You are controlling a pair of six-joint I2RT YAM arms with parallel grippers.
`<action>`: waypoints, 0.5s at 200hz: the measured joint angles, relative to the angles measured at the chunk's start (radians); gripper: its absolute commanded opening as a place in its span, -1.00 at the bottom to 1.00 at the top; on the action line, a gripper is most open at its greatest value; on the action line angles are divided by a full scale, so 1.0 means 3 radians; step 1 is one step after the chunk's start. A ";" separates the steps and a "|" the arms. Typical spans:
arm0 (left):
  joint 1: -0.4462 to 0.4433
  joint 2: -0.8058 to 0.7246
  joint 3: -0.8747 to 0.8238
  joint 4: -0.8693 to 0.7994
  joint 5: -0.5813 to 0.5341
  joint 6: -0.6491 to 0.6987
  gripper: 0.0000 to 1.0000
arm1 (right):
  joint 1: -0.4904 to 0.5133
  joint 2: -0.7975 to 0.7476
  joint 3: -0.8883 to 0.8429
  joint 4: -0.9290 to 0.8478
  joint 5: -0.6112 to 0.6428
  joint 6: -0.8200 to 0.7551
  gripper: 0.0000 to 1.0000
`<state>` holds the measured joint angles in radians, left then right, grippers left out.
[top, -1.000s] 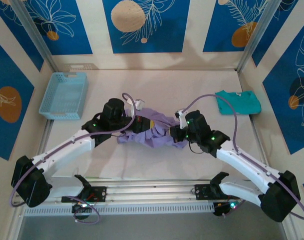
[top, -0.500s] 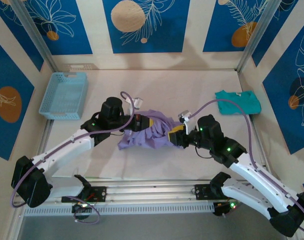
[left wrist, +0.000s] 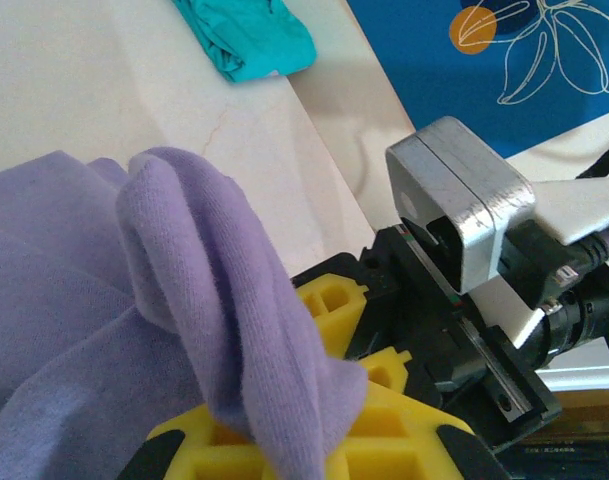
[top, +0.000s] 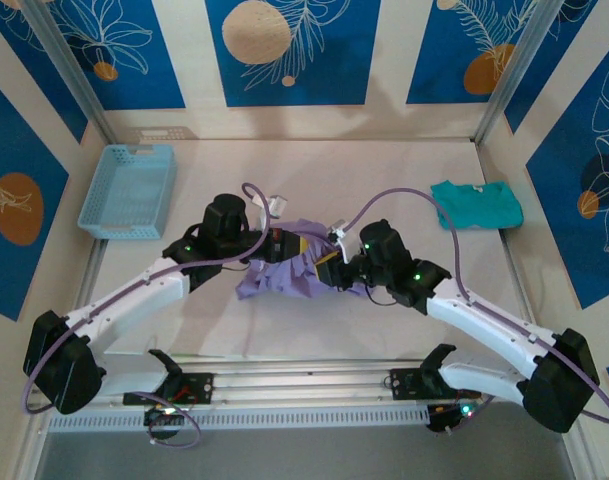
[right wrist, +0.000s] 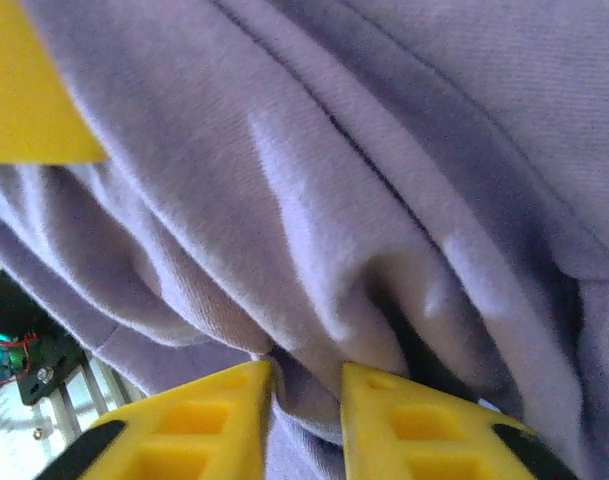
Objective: Fold the inside-out t-shirt
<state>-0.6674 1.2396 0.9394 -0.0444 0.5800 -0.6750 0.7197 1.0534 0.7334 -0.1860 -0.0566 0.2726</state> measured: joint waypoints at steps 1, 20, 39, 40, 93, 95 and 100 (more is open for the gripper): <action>0.0000 -0.0001 0.0000 0.0000 0.0000 0.0000 -1.00 | 0.0000 0.0000 0.0000 0.0003 -0.0001 0.0006 -0.70; 0.0000 0.0000 0.0000 -0.0001 0.0000 0.0001 -1.00 | -0.0017 0.0013 0.0008 0.0037 -0.0003 -0.0008 -0.88; 0.0000 0.0000 0.0000 -0.0001 0.0000 0.0003 -1.00 | -0.0038 0.0013 0.0019 0.0045 -0.0008 -0.0015 -1.00; 0.0000 0.0000 0.0000 -0.0001 0.0000 0.0003 -1.00 | -0.0041 0.0011 0.0019 0.0047 -0.0010 -0.0011 -1.00; 0.0032 0.0000 0.0000 -0.0029 -0.0056 0.0041 -1.00 | -0.0249 -0.0210 0.0047 -0.0006 -0.0289 0.0006 -1.00; 0.0033 0.0000 0.0000 -0.0033 -0.0062 0.0042 -1.00 | -0.0263 -0.0224 0.0058 -0.0017 -0.0320 0.0020 -1.00; 0.0039 0.0000 0.0000 -0.0058 -0.0094 0.0061 -1.00 | -0.0290 -0.0259 0.0093 -0.0039 -0.0393 0.0029 -1.00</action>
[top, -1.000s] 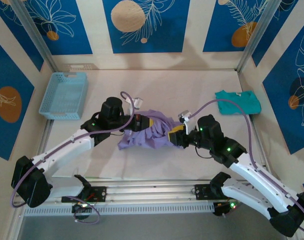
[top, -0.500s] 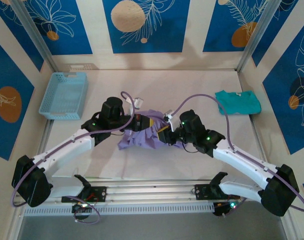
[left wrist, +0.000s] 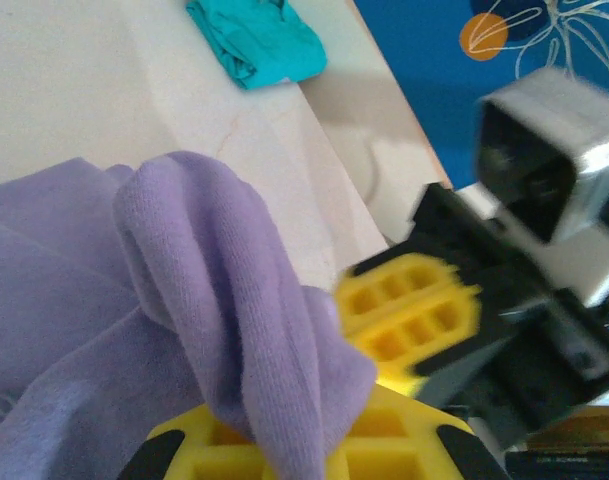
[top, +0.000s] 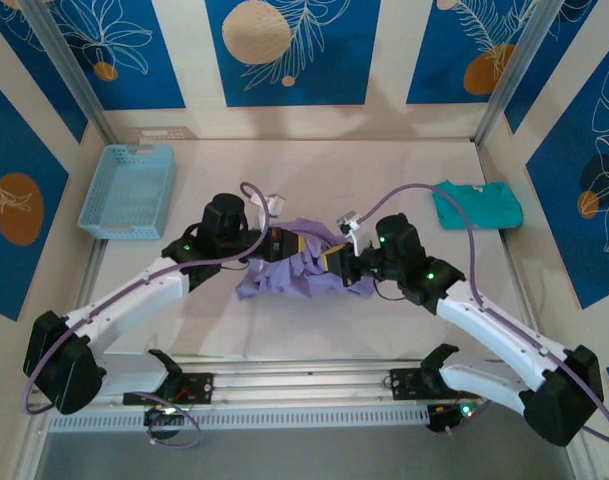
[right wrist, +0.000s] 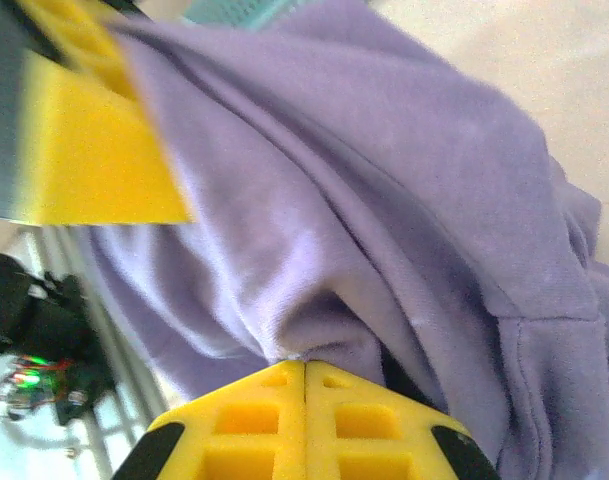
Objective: Fold the inside-out t-shirt
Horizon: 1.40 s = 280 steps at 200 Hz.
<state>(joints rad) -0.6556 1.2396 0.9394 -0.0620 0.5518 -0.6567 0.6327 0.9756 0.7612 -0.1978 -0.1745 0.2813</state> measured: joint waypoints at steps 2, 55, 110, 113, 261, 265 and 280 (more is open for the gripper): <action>0.0005 -0.0001 0.0000 -0.0008 -0.0013 0.0006 -1.00 | -0.0008 -0.0009 0.0013 -0.0010 -0.0024 0.0010 -1.00; 0.0057 0.0066 0.0121 -0.0383 -0.0577 0.0257 -0.43 | -0.0206 -0.0060 0.0777 -0.0137 -0.0726 0.0388 -1.00; 0.0053 -0.0248 -0.0081 -0.0548 -0.1010 0.0425 -0.12 | -0.0305 0.0247 0.0956 0.0056 -0.0899 0.0971 -1.00; 0.0052 -0.0289 -0.0111 -0.0549 -0.1025 0.0425 -0.13 | -0.0304 0.0268 0.0956 0.0033 -0.0891 0.0965 -1.00; 0.0052 -0.0448 -0.0258 -0.0799 -0.1361 0.0543 0.06 | 0.0036 0.1025 -0.0238 -0.0132 0.0123 0.0280 -0.06; 0.0052 -0.0448 -0.0261 -0.0799 -0.1362 0.0543 0.06 | 0.0036 0.1053 -0.0238 -0.0093 0.0118 0.0281 -0.07; 0.0052 -0.0448 -0.0273 -0.0804 -0.1373 0.0543 0.06 | 0.0036 0.1166 -0.0238 0.0039 0.0094 0.0280 -0.13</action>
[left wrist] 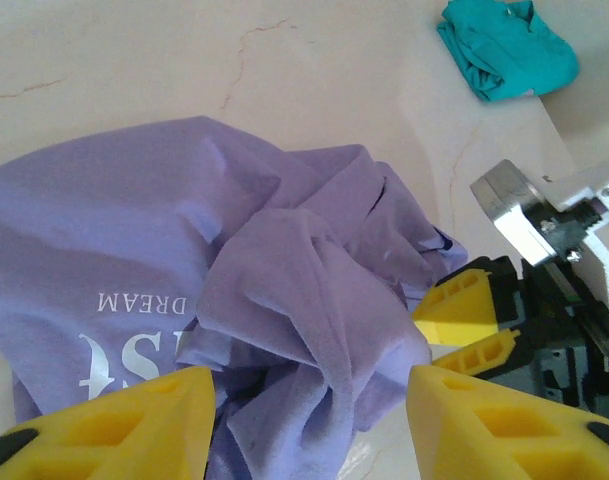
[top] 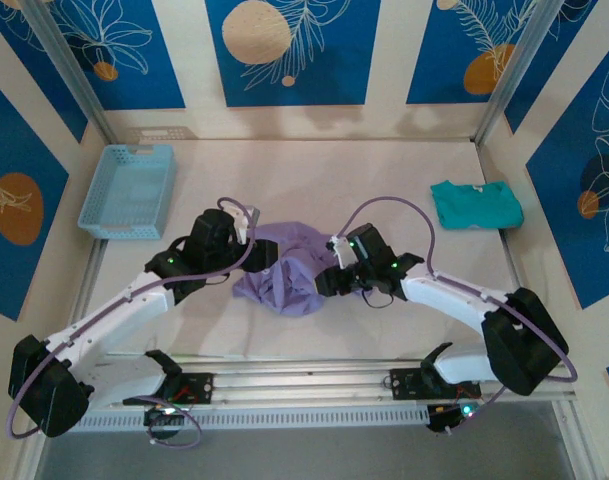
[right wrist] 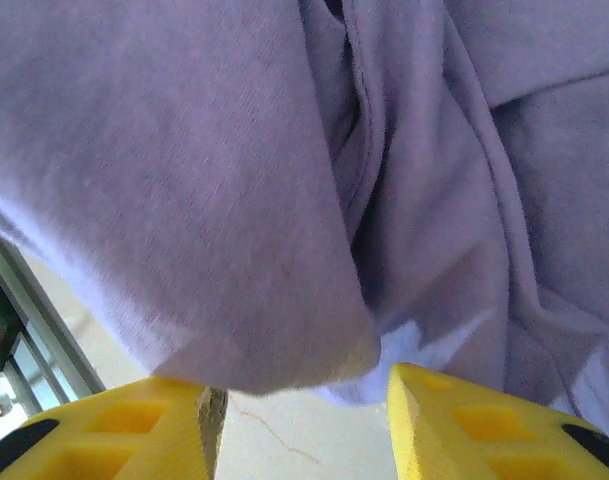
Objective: Fold the inside-out t-shirt
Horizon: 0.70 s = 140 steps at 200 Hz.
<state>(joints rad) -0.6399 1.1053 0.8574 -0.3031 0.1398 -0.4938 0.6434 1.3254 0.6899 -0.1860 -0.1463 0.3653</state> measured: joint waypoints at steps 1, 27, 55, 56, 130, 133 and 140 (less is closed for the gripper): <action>0.0000 0.0000 -0.0001 -0.0001 -0.0001 0.0000 0.06 | 0.0000 0.0005 0.0000 0.0004 -0.0001 0.0000 -0.13; 0.0000 0.0000 -0.0022 -0.0022 -0.0019 0.0000 0.07 | 0.0000 0.0135 0.0019 0.0128 -0.0028 -0.0008 -0.52; 0.0000 0.0000 -0.0023 -0.0036 -0.0029 0.0010 0.09 | 0.0000 0.0144 0.0099 0.0141 -0.0075 -0.0005 -0.90; 0.0000 0.0000 -0.0023 -0.0037 -0.0029 0.0013 0.10 | 0.0000 0.0141 0.0102 0.0140 -0.0076 -0.0004 -0.91; -0.0160 -0.0371 -0.0375 -0.0045 -0.0037 0.0011 0.30 | 0.0000 -0.0359 0.0899 -0.0117 -0.0640 0.0516 -1.00; -0.0181 -0.0402 -0.0392 -0.0045 -0.0042 0.0009 0.30 | 0.0000 -0.0359 0.0931 -0.0117 -0.0660 0.0542 -1.00; -0.0226 -0.0467 -0.0423 -0.0045 -0.0047 0.0009 0.31 | 0.0000 -0.0357 0.0998 -0.0113 -0.0693 0.0595 -1.00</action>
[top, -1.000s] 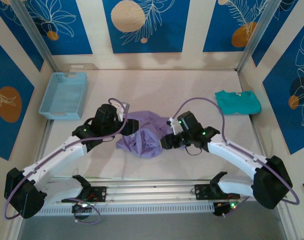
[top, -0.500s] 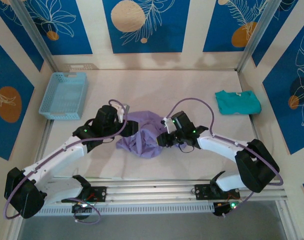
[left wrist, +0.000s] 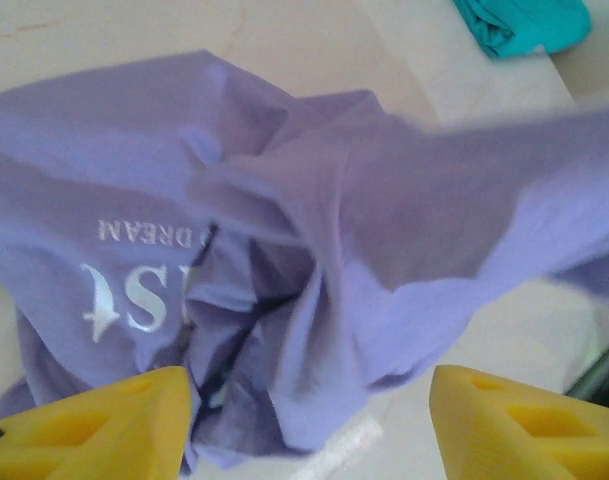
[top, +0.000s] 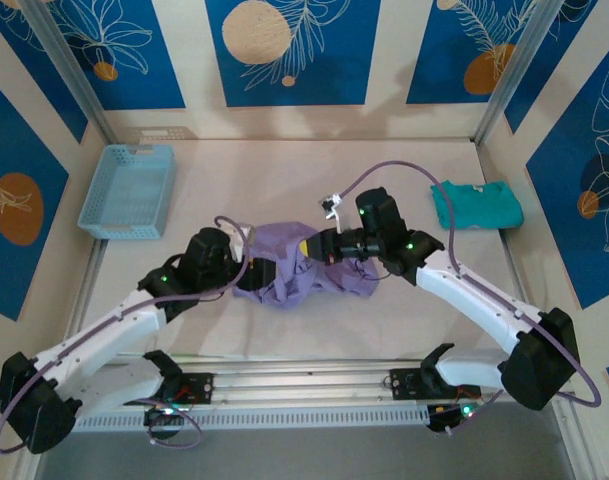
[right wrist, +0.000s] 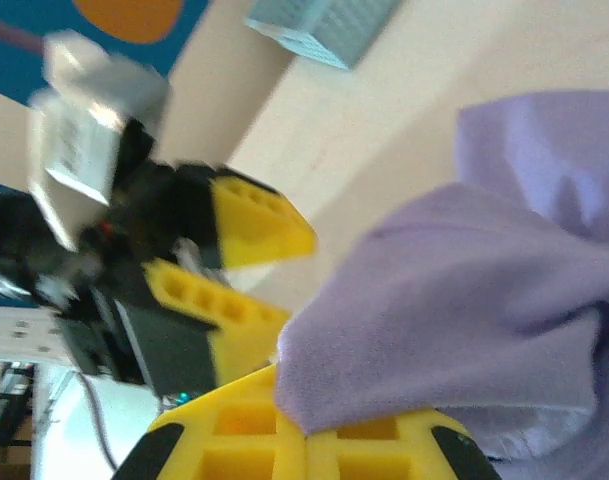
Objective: Fold the inside-out t-shirt
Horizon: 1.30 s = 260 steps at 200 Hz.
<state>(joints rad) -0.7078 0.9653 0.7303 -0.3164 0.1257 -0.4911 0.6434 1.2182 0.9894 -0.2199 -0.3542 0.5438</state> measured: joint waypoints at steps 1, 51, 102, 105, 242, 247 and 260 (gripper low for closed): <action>-0.0009 -0.0011 -0.0004 0.0000 -0.0001 0.0001 0.30 | 0.0000 0.0000 0.0005 0.0000 -0.0004 0.0004 -1.00; -0.0376 -0.0088 -0.0028 0.0005 -0.0153 0.0018 0.12 | -0.0006 0.0169 0.0243 -0.0017 -0.0158 0.0278 -1.00; -0.0540 0.0165 0.0041 0.0273 -0.0173 0.0154 -0.11 | -0.0046 0.0285 0.0244 -0.0001 -0.0309 0.0511 -1.00; -0.0540 0.0195 0.0051 0.0292 -0.0173 0.0154 -0.11 | -0.0052 0.0285 0.0249 -0.0001 -0.0322 0.0525 -1.00; -0.0514 0.0646 0.0580 0.0759 -0.0323 0.0501 -0.96 | -0.0224 0.0285 0.0514 0.0108 -0.0855 0.1044 -1.00; -0.0501 0.0646 0.0580 0.0764 -0.0300 0.0500 -1.00 | -0.0243 0.0285 0.0514 0.0108 -0.0857 0.1059 -0.97; -0.0468 0.0640 0.0579 0.0791 -0.0233 0.0473 -1.00 | -0.0292 0.0285 0.0514 0.0104 -0.0855 0.1071 -0.83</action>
<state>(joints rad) -0.8482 1.1572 0.9039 -0.0792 0.0559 -0.3492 0.5556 1.3037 1.1435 -0.1886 -0.6106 0.8650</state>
